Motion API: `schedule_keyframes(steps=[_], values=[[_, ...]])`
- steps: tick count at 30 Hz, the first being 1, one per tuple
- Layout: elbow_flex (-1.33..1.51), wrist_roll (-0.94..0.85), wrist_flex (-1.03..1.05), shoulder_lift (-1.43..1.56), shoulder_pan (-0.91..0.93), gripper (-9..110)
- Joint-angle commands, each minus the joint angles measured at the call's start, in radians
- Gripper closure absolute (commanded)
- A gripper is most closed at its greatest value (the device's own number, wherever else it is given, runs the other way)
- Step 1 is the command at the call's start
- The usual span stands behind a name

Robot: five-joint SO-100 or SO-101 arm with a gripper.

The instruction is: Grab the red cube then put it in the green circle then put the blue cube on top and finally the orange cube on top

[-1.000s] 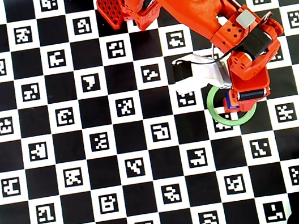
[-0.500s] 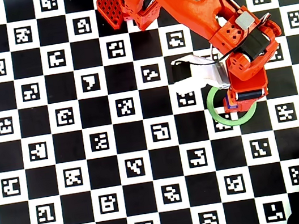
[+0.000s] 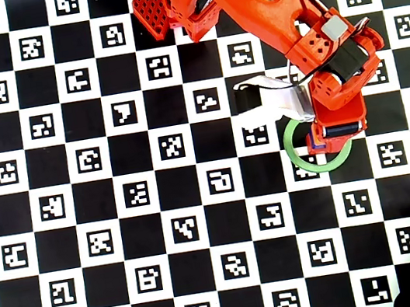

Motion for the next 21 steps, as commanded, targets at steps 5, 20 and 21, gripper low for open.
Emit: schedule_keyframes(steps=[5, 20, 21], values=[[0.011, 0.0, -0.008, 0.1, -0.017, 76], [-0.04, -0.015, 0.015, 0.133, -0.037, 67], [-0.052, -0.015, 0.026, 0.137, -0.037, 67]])
